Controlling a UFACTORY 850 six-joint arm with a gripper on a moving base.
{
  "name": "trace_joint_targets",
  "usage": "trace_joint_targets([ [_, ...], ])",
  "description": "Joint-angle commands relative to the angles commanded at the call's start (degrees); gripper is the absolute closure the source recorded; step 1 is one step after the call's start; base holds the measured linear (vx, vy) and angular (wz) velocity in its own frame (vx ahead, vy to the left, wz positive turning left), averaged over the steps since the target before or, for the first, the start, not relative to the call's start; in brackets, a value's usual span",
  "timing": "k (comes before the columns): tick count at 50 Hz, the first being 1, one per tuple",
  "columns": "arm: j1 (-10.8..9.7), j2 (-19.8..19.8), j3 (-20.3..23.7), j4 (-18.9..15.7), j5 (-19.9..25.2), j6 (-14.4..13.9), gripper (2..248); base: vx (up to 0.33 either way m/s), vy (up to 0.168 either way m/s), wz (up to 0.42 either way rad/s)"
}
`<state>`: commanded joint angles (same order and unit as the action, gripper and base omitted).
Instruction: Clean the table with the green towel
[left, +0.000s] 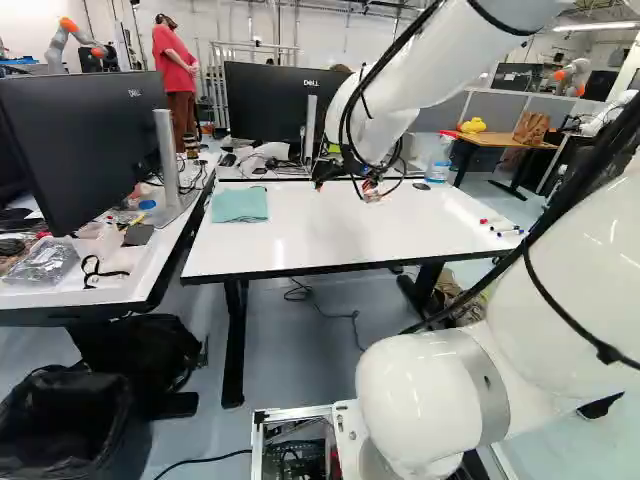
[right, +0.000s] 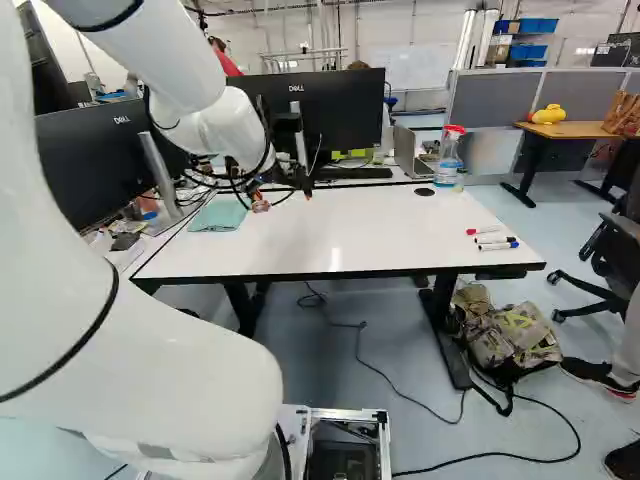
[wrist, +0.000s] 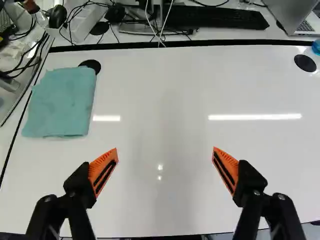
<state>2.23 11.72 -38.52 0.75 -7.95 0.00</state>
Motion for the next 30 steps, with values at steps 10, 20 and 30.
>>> trace_joint_targets([
  [10,-0.2,0.4,3.3,-0.1,5.7,0.0,3,0.000,0.000,0.000],
  [20,-0.5,0.9,7.0,-0.2,12.0,0.0,3,0.000,0.000,0.000],
  [30,-0.7,1.4,10.9,-0.2,18.9,0.0,3,0.000,0.000,0.000],
])
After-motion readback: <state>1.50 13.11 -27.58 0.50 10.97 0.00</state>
